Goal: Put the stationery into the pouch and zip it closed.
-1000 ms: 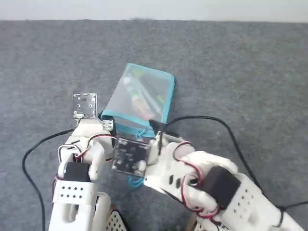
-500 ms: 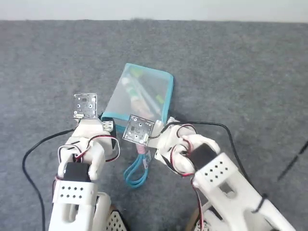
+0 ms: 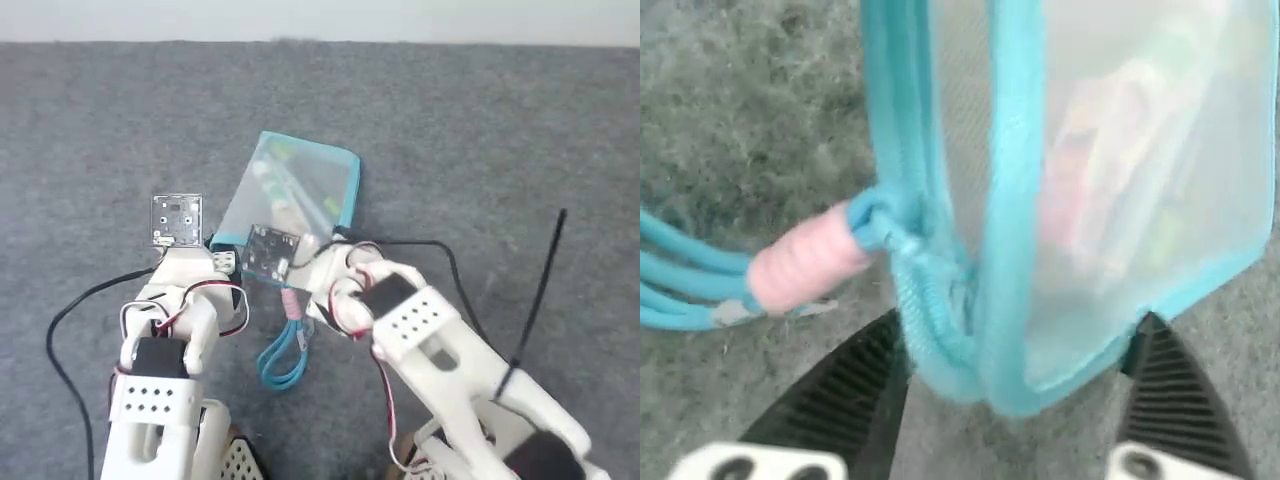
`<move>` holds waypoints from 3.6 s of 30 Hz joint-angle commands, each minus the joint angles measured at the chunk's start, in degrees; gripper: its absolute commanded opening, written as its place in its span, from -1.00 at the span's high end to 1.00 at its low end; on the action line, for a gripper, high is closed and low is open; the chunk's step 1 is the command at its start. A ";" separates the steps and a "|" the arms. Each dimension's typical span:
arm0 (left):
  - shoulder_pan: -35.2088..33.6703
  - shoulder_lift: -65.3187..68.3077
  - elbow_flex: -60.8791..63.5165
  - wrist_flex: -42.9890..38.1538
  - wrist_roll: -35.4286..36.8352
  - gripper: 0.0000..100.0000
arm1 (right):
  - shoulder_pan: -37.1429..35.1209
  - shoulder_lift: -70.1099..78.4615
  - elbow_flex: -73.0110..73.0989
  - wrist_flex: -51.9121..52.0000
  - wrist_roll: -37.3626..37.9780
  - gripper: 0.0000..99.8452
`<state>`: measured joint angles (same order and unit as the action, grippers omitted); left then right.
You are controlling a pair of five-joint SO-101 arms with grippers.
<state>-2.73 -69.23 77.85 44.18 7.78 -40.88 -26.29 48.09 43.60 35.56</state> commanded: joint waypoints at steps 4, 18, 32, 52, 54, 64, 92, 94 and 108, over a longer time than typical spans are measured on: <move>-0.35 -0.70 -4.44 0.18 -0.62 0.98 | 4.26 4.09 -10.90 -1.19 -4.84 0.99; -0.70 -1.32 -12.00 7.65 -3.08 0.82 | 10.77 8.92 -21.01 4.18 -13.45 0.98; 5.54 -1.32 -18.33 20.84 -12.92 0.83 | 11.38 12.88 -30.07 12.44 -19.69 0.98; 16.00 -1.23 -7.43 9.49 -10.02 0.50 | 2.15 -6.29 -19.08 18.59 -19.78 0.98; 16.26 -1.23 -7.43 9.49 -9.85 0.50 | 1.80 -7.08 -17.93 18.59 -19.78 0.98; 15.91 -1.23 -6.81 6.51 -8.88 0.88 | 2.15 -7.08 -17.14 18.07 -19.25 0.98; -3.52 -0.88 -8.04 6.68 -11.08 0.98 | 11.91 -7.08 -8.35 13.05 -13.19 0.98; -3.34 -0.88 -8.04 6.68 -11.08 0.98 | 12.97 -7.08 -8.35 13.05 -13.19 0.98; 1.49 -0.79 -10.33 9.58 -12.92 0.98 | -5.14 -9.45 0.88 -4.70 -13.10 0.51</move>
<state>-1.76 -69.49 71.96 52.70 -4.44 -44.13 -32.79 47.74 44.04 21.67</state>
